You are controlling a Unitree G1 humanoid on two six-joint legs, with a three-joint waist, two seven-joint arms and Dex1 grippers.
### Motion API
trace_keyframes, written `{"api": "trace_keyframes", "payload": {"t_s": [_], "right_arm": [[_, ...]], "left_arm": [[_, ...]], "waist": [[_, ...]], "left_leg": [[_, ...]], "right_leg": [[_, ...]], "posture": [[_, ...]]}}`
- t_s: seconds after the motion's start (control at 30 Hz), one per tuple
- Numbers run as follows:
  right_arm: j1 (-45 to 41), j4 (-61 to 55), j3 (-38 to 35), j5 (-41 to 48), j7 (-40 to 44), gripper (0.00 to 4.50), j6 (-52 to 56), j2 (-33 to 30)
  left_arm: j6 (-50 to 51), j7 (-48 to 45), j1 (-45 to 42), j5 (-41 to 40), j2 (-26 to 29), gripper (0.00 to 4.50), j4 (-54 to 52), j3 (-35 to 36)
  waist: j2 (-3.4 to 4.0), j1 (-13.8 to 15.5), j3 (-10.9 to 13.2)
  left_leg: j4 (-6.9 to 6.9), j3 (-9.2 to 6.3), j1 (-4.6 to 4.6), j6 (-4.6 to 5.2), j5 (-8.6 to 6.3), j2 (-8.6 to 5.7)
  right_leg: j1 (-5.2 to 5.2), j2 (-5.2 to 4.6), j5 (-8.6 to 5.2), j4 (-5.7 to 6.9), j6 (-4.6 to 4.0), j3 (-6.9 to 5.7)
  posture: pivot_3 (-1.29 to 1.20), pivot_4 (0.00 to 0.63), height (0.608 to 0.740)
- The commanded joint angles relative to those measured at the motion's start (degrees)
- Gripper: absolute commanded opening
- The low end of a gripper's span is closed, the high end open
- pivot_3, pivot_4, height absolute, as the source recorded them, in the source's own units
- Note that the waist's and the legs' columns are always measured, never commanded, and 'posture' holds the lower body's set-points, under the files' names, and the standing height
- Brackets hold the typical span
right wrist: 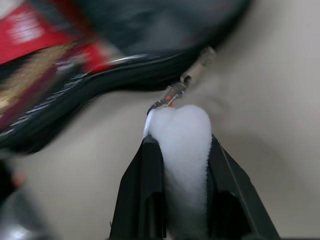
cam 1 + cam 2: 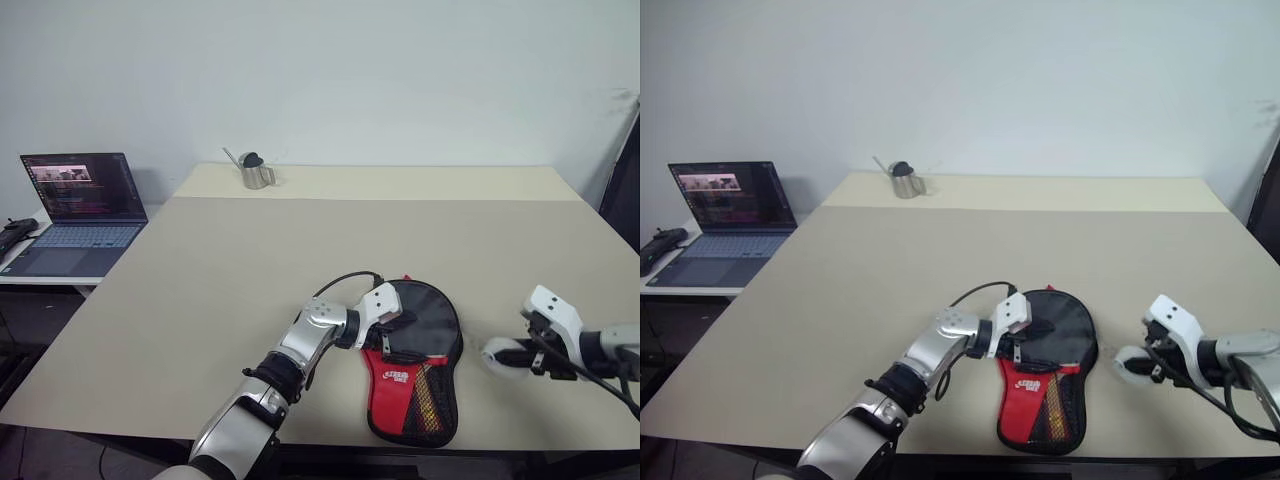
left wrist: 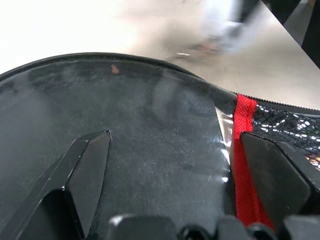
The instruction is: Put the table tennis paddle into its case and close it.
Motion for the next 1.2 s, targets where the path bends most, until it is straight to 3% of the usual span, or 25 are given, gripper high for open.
{"api": "trace_keyframes", "payload": {"t_s": [0.03, 0.3, 0.57, 0.9, 1.17, 1.2], "right_arm": [[3.62, -4.34, -3.93, 3.02, 3.02, 0.46, -0.21, -3.19], [17.92, -11.59, -9.97, 6.43, 9.43, 0.44, -3.27, -7.54], [30.11, -21.52, -14.04, 11.47, 9.25, 0.44, -2.67, -5.12], [19.34, -17.88, -10.24, 16.22, -3.28, 0.44, 4.82, 1.09], [14.66, -17.79, -13.55, 23.30, -9.57, 3.09, 12.46, 3.44], [13.48, -17.43, -14.23, 24.52, -10.09, 3.09, 13.06, 3.87]], "left_arm": [[1.29, 0.49, 2.55, 3.14, -0.64, 4.50, 5.94, -2.35], [0.40, 1.14, 2.05, 3.50, -1.65, 4.50, 7.05, -2.04], [-0.51, 1.34, 1.24, 3.78, -2.42, 4.50, 8.17, -1.93], [-1.50, 1.76, 0.34, 4.02, -3.15, 4.50, 9.46, -1.92], [-2.21, 2.67, -0.20, 3.89, -3.72, 4.50, 9.42, -1.31], [-2.29, 2.73, -0.24, 3.83, -3.81, 4.50, 9.23, -1.27]], "waist": [[-0.01, 0.10, 0.00], [0.05, 1.44, -0.04], [0.02, 2.48, -0.04], [-0.04, 2.09, -0.03], [-0.03, 2.12, -0.04], [-0.02, 2.13, -0.04]], "left_leg": [[0.01, -0.02, -0.04, 0.02, -0.01, -0.02], [0.00, -0.16, -0.24, 0.33, -0.20, -0.03], [0.05, -0.45, -0.63, 0.53, -0.33, -0.25], [0.07, -0.58, -0.21, 0.54, -0.33, -0.23], [0.07, -0.63, -0.25, 0.55, -0.33, -0.20], [0.08, -0.63, -0.24, 0.56, -0.32, -0.21]], "right_leg": [[0.02, -0.03, 0.00, -0.06, 0.01, -0.04], [0.37, -0.15, -0.03, -0.75, 0.15, -0.42], [0.41, -0.47, -0.14, -1.04, 0.33, -0.92], [0.80, -0.51, -0.15, -1.04, 0.32, -1.05], [0.83, -0.54, -0.15, -1.05, 0.32, -1.09], [0.83, -0.55, -0.15, -1.03, 0.33, -1.07]], "posture": [[0.00, 0.150, 0.740], [0.00, 0.150, 0.740], [0.00, 0.150, 0.740], [0.00, 0.150, 0.740], [0.00, 0.150, 0.740], [0.00, 0.150, 0.740]]}}
